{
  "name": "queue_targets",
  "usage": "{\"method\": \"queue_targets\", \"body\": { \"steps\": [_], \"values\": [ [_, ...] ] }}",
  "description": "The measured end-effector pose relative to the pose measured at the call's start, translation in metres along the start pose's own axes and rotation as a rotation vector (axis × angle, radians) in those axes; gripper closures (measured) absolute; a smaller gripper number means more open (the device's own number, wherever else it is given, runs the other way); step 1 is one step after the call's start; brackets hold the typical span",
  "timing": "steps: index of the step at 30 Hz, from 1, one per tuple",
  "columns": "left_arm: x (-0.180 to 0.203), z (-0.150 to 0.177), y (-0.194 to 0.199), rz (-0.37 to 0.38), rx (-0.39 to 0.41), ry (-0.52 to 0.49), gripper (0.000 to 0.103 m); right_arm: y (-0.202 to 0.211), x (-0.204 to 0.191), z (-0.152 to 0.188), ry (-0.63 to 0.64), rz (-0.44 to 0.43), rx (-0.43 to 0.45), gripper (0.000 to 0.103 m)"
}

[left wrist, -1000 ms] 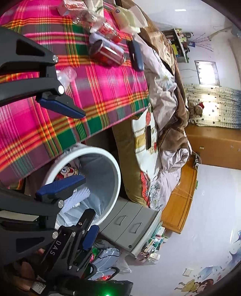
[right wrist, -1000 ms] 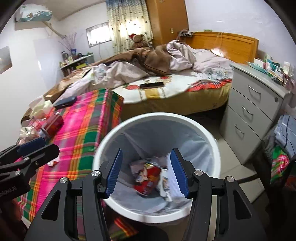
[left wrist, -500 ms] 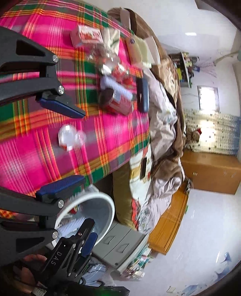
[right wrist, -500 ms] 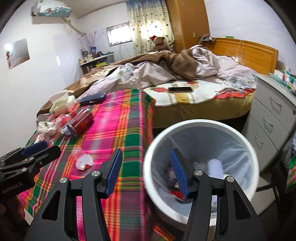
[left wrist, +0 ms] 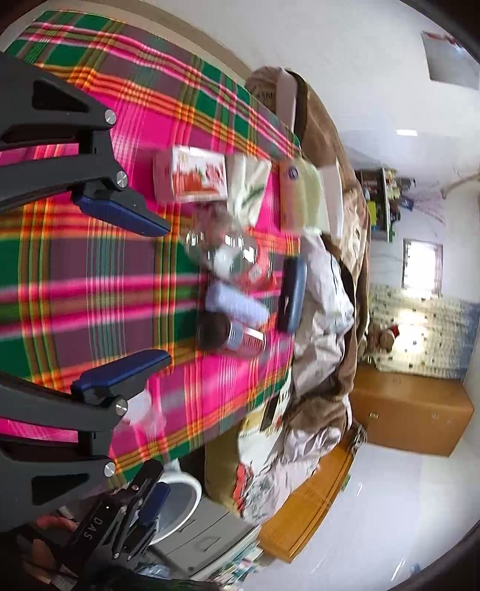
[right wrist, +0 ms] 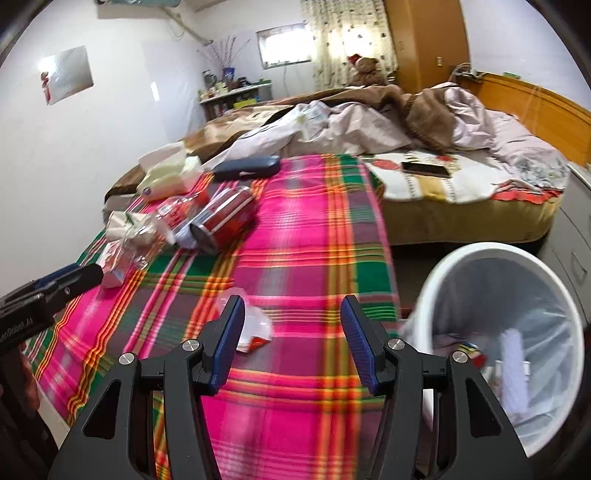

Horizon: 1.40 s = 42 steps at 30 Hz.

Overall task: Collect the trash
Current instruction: 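Grasp the strawberry milk carton with the left tool while the right tool grasps the clear plastic cup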

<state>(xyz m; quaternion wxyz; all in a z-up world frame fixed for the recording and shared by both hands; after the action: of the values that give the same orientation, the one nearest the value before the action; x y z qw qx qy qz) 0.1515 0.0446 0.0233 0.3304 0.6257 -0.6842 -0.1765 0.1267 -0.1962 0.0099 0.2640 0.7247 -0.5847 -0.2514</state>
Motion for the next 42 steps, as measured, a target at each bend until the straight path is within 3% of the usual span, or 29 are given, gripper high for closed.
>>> {"method": "queue_targets", "body": {
  "steps": [17, 19, 21, 25, 42],
  "values": [
    [-0.087, -0.024, -0.045, -0.119, -0.065, 0.107, 0.035, -0.05, -0.031, -0.003, -0.005, -0.018, -0.14, 0.048],
    [-0.089, -0.026, -0.052, -0.119, -0.076, 0.103, 0.034, -0.055, -0.034, -0.004, -0.005, -0.017, -0.153, 0.05],
    [-0.09, -0.027, -0.059, -0.12, -0.091, 0.097, 0.034, -0.058, -0.036, -0.005, -0.003, -0.009, -0.157, 0.064],
    [-0.091, -0.027, -0.072, -0.12, -0.116, 0.087, 0.034, -0.063, -0.037, -0.004, -0.004, 0.004, -0.168, 0.071],
    [-0.095, -0.035, -0.107, -0.149, -0.173, 0.065, 0.034, -0.072, -0.038, -0.013, -0.054, 0.007, -0.145, 0.071]
  ]
}}
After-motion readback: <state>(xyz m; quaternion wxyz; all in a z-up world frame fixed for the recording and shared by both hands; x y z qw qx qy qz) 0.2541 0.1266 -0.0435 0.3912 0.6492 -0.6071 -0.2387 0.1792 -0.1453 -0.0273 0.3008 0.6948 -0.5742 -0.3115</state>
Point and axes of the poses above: each gripper's, at about its wrist camera, not at the fingertips, and y roughly against the way its jaws point, x to its right, z to its underside, the point moved 1 cm from there along -y, roughly the way its jaws point, and after that the axes turned 8 degrees about y, right-handed, at the moved point
